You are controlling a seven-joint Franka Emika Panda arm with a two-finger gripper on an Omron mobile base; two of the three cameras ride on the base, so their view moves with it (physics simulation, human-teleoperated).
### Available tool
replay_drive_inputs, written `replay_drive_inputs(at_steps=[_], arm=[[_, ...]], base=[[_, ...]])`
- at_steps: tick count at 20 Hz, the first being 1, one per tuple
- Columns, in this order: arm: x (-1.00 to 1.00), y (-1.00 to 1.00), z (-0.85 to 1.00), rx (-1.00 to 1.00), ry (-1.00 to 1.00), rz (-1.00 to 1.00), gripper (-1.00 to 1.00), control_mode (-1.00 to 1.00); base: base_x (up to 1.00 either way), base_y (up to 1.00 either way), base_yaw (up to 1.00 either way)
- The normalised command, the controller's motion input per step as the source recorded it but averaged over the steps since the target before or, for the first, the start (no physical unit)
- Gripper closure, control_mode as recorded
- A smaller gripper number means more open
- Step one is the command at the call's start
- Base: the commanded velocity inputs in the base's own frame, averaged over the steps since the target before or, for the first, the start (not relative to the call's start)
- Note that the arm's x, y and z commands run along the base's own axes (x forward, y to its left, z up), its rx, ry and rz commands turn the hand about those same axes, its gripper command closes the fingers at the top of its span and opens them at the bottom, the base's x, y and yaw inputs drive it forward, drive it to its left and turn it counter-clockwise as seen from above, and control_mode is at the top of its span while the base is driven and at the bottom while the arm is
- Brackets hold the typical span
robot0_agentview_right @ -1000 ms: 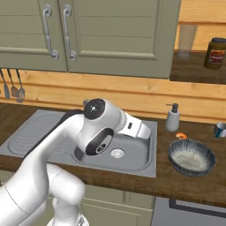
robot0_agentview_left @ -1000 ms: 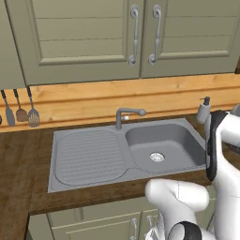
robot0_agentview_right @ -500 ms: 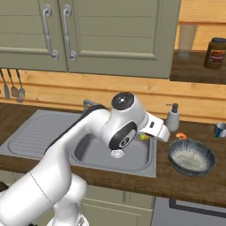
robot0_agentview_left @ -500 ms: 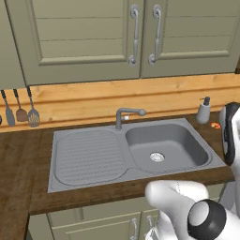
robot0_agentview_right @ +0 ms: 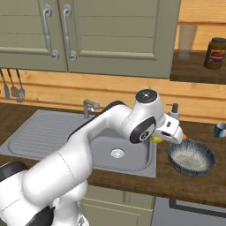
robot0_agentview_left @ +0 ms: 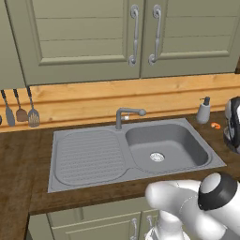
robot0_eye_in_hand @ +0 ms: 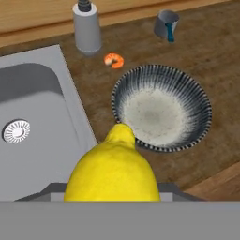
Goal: Pick the lemon from the sink and place it in the bowl. Then pick the bowl and place it in the microwave. Then close the microwave door and press the start button.
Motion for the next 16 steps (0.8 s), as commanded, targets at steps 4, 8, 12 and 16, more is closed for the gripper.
replay_drive_inputs(at_steps=[4, 8, 12, 16], arm=[[0.33, -0.06, -0.41, 0.0, 0.08, -0.07, 1.0, -1.0], [0.28, -0.02, -0.29, 0.0, 0.07, -0.1, 1.0, -1.0], [0.36, -0.26, -0.17, 0.0, 0.08, -0.06, 1.0, -1.0], [0.32, -0.37, -0.2, 0.0, 0.07, -0.04, 1.0, -1.0]], base=[[0.0, 0.0, 0.0], [0.0, 0.0, 0.0], [0.0, 0.0, 0.0], [0.0, 0.0, 0.0]])
